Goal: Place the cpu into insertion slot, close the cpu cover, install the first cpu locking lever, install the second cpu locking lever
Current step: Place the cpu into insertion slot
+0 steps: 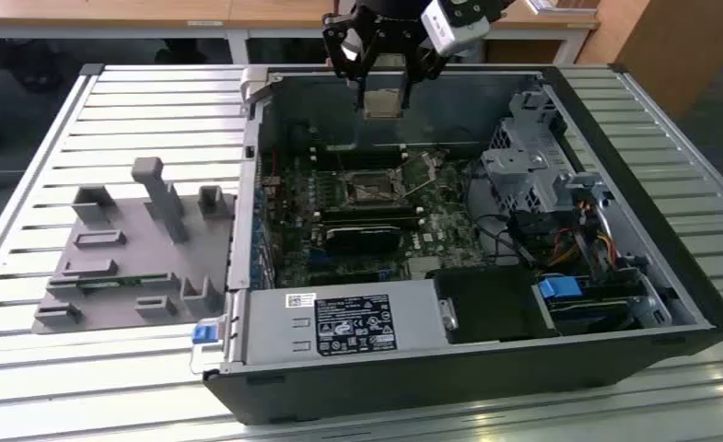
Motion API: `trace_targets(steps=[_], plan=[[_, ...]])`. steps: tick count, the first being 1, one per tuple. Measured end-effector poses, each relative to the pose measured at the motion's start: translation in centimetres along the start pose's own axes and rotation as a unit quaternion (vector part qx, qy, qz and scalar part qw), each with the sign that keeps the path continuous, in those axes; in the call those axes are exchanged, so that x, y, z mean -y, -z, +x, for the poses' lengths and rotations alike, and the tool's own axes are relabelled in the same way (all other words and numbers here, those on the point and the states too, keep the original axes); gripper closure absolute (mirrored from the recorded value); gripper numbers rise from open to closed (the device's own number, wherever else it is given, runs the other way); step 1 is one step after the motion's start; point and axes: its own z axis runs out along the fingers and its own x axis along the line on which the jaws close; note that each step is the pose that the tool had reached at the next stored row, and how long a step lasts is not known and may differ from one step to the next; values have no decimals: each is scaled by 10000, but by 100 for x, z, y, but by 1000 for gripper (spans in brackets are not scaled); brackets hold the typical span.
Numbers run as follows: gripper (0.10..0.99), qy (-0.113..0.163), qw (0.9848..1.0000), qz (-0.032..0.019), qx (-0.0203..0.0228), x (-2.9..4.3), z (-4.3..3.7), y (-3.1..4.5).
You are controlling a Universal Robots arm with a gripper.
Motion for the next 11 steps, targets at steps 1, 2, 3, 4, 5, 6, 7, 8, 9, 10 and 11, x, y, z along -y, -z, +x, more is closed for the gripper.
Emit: trace_targets(steps=[1,2,3,4,5,6,7,8,9,10,11], plan=[[545,0,10000,0,0,0,0,0],[545,0,10000,0,0,0,0,0],[545,0,10000,0,0,0,0,0],[545,0,10000,0,0,0,0,0],[545,-3,10000,0,0,0,0,0],[545,-10,10000,0,1,0,0,0],[545,-21,10000,-1,2,0,0,0],[545,-37,10000,-1,4,0,-1,0],[545,-54,10000,-1,5,0,0,0],[545,-74,10000,-1,6,0,0,0],[545,-97,10000,-1,9,0,0,0]])
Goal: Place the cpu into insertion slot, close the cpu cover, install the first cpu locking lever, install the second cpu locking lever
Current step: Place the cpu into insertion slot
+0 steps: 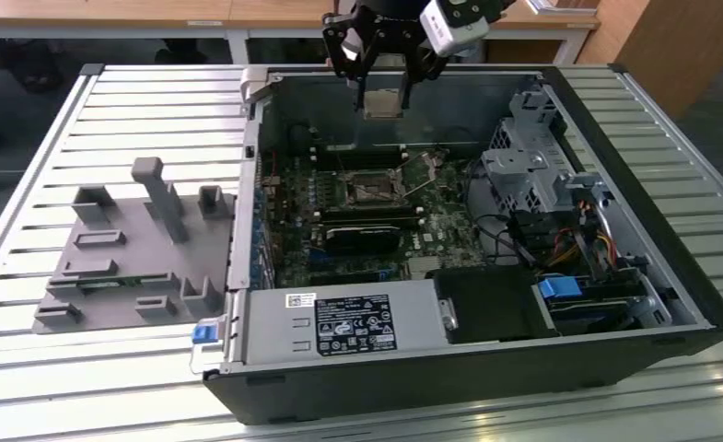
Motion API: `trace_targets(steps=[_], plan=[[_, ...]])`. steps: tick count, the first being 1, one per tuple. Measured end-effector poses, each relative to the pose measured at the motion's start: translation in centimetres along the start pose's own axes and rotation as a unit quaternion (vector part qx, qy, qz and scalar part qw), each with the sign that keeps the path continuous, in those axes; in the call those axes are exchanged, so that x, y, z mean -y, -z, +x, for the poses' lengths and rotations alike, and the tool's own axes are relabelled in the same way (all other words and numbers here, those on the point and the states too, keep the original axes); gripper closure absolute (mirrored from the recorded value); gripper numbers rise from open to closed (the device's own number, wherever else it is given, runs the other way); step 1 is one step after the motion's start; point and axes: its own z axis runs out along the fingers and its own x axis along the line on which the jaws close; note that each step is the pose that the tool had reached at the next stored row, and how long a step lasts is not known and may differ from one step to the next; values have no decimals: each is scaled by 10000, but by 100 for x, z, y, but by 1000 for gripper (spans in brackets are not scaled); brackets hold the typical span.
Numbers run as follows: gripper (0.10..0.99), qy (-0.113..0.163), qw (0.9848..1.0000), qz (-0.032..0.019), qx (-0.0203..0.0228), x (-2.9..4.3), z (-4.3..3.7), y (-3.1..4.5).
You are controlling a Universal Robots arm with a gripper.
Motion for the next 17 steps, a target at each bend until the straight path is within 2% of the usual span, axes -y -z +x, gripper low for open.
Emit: trace_targets(steps=[4,8,14,17], plan=[[545,-243,9997,-4,22,0,0,-2],[545,-557,9984,-10,50,0,0,-4],[545,-998,9950,-11,90,1,0,-6],[545,-1210,9926,-12,110,0,0,-8]])
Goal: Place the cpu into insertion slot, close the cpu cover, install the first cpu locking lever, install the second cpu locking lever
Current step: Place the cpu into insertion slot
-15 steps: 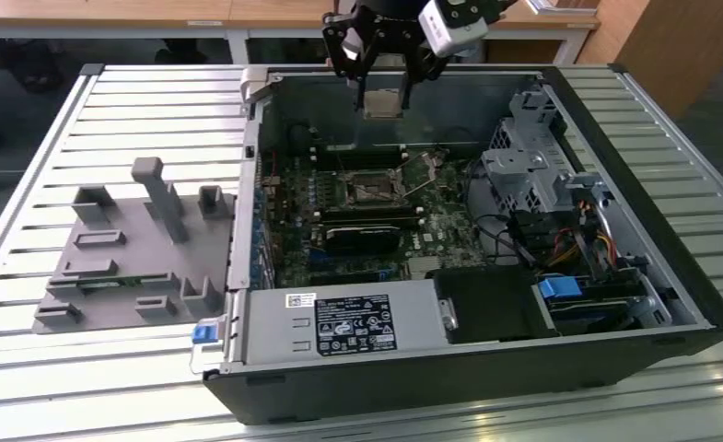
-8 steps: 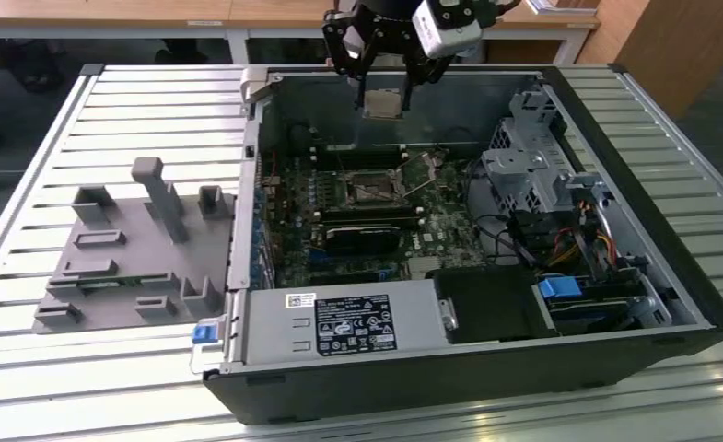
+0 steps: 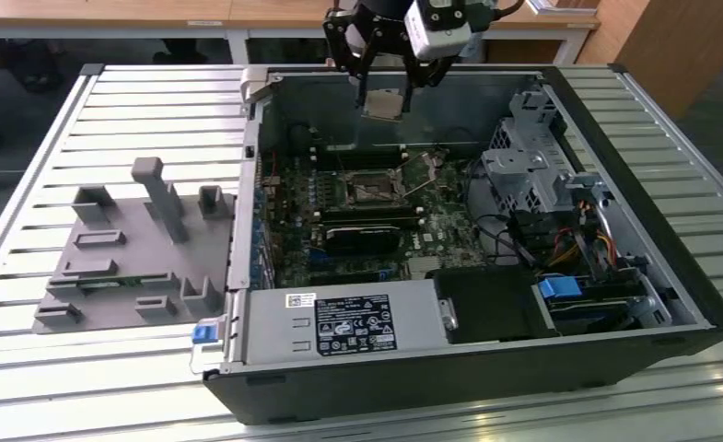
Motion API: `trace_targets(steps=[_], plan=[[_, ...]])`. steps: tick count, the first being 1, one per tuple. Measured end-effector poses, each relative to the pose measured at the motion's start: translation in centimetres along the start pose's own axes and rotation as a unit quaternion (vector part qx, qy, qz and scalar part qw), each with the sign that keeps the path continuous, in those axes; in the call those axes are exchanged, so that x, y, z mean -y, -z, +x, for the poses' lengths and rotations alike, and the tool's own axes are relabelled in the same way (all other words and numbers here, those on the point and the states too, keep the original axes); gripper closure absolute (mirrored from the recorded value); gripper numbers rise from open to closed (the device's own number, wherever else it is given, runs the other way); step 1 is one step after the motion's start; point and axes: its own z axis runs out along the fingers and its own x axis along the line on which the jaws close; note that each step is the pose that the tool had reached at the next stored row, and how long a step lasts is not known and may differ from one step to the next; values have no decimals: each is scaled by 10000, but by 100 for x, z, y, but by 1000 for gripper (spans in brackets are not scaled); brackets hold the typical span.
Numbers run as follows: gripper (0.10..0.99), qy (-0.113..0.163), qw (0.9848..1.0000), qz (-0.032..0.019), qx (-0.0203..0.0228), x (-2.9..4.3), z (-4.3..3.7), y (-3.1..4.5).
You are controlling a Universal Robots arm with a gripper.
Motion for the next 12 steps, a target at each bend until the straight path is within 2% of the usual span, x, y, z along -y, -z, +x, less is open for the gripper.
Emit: trace_targets(steps=[6,12], plan=[[545,-427,9991,-8,38,0,0,-2],[545,-844,9964,-11,75,-1,0,-4]])
